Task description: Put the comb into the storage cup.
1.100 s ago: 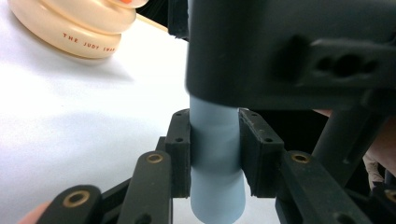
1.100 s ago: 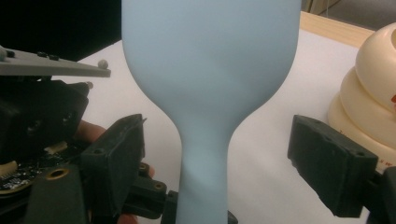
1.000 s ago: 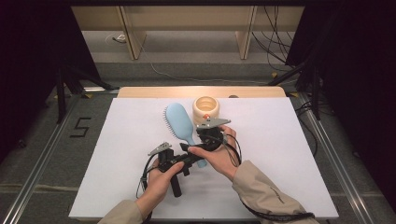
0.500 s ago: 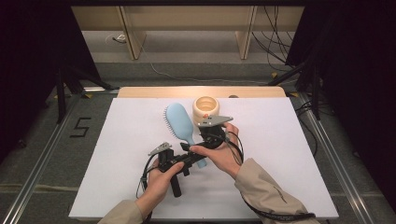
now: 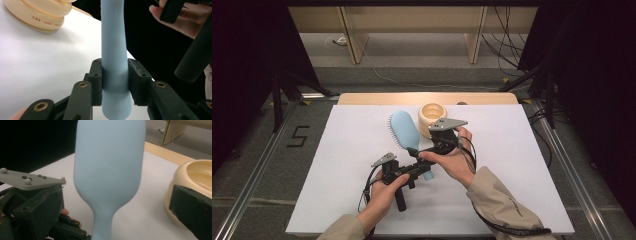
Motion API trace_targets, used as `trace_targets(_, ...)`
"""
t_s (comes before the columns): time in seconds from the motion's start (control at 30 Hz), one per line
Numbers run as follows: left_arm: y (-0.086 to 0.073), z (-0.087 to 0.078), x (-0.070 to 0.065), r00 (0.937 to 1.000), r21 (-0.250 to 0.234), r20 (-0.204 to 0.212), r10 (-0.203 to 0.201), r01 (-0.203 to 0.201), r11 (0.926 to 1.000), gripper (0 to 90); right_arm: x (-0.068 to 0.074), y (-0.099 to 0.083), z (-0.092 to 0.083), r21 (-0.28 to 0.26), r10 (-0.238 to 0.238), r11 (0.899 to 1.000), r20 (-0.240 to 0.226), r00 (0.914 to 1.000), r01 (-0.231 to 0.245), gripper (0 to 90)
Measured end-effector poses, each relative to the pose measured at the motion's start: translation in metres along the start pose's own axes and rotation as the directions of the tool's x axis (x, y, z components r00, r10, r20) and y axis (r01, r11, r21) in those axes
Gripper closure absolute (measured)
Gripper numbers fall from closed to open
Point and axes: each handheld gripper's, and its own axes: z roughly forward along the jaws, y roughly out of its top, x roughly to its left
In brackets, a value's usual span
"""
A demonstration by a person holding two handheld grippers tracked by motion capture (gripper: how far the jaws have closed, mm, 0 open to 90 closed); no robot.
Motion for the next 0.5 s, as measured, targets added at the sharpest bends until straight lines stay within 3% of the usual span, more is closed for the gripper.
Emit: trace_targets(0.5, 0.001, 0.000, -0.001, 1.0000, -0.003, 0.002, 0.000, 0.000, 1.0000, 66.2, -0.008, 0.012, -0.007, -0.033, 0.012, 0.999, 0.020, 0.9997, -0.011, 0.6)
